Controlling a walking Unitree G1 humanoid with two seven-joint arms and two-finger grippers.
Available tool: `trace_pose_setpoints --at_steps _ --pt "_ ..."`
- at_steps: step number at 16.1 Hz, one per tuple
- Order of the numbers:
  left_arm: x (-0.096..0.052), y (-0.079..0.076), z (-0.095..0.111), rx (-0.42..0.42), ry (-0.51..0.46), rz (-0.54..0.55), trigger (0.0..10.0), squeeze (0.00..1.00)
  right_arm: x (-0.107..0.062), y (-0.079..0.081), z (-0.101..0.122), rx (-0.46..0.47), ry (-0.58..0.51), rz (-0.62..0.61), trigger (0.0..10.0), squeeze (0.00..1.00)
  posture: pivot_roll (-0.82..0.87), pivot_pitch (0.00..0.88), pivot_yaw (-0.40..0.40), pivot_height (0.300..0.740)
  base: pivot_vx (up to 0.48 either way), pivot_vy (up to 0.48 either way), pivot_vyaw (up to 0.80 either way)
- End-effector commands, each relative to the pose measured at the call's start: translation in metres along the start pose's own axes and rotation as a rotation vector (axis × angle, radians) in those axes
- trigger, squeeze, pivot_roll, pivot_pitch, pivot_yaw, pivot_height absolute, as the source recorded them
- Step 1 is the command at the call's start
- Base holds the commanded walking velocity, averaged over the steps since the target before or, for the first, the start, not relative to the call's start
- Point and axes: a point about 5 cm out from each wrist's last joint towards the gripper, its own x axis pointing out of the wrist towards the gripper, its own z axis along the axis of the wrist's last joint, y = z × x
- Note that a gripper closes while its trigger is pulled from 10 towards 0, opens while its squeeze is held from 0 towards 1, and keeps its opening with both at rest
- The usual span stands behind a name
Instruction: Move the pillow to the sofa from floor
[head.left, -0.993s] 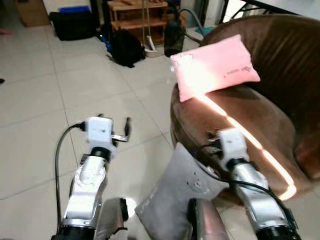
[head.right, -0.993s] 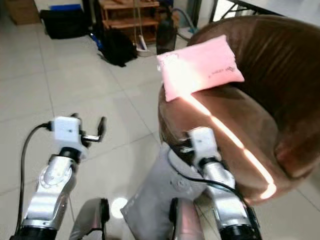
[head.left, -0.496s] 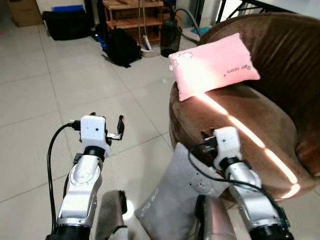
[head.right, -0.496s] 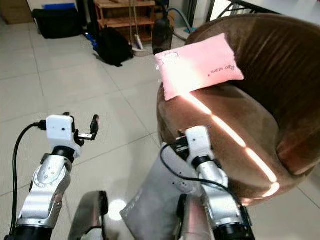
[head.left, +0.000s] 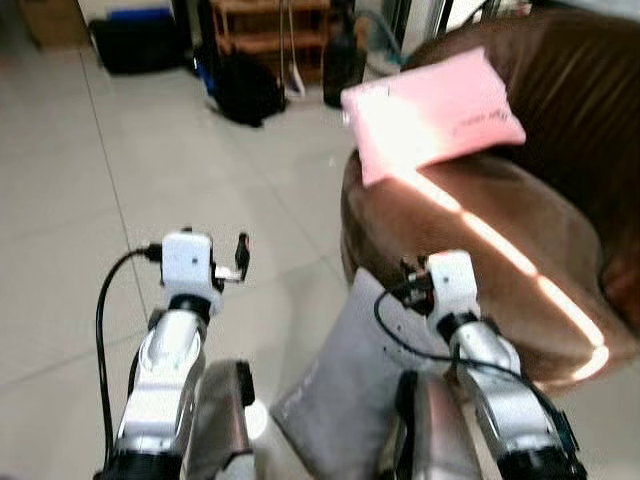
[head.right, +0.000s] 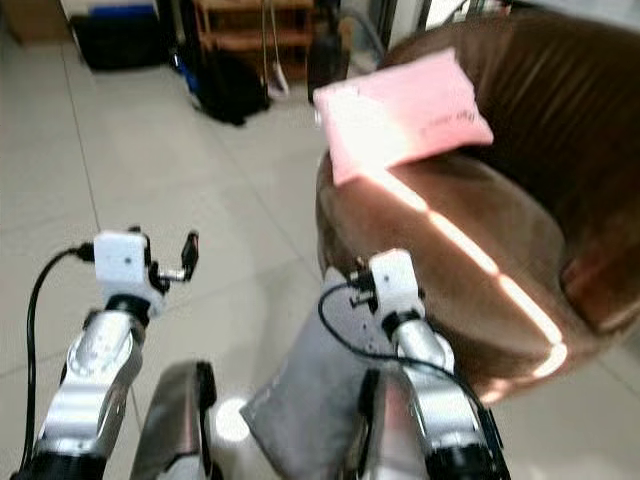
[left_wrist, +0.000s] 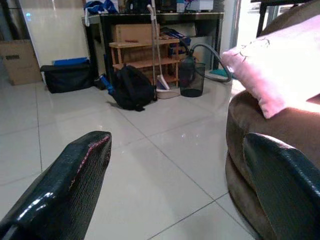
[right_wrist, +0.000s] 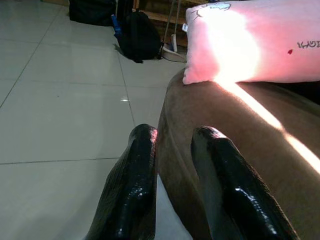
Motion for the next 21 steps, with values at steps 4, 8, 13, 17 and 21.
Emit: trace_pose_setpoints --at_steps 4,8,13,17,21 --pt "-0.0014 -0.0025 -0.0033 0.007 0.017 -0.009 10.0 0.00 -0.0004 -0.0013 -0.0003 0.001 0.002 0.004 10.0 0.00 -0.01 0.012 -0.030 0.464 0.000 0.000 0.00" --pt "-0.0024 -0.0033 -0.0035 0.004 0.017 -0.008 10.0 0.00 -0.0003 -0.0008 0.0002 -0.006 0.002 0.013 10.0 0.00 -0.01 0.014 -0.034 0.464 0.000 0.000 0.00" --pt "-0.0044 -0.0019 -0.0059 0.008 0.032 0.003 10.0 0.00 -0.0009 0.0013 -0.0015 -0.008 0.020 0.023 10.0 0.00 -0.01 0.031 -0.037 0.459 0.000 0.000 0.00" --pt "-0.0049 -0.0020 -0.0059 0.007 0.033 0.006 10.0 0.00 -0.0012 0.0011 -0.0015 -0.008 0.021 0.024 10.0 0.00 -0.01 0.038 -0.037 0.414 0.000 0.000 0.00" --pt "-0.0051 -0.0022 -0.0058 0.006 0.034 0.006 10.0 0.00 -0.0016 0.0011 -0.0013 -0.009 0.021 0.024 10.0 0.00 -0.01 0.041 -0.038 0.369 0.000 0.000 0.00"
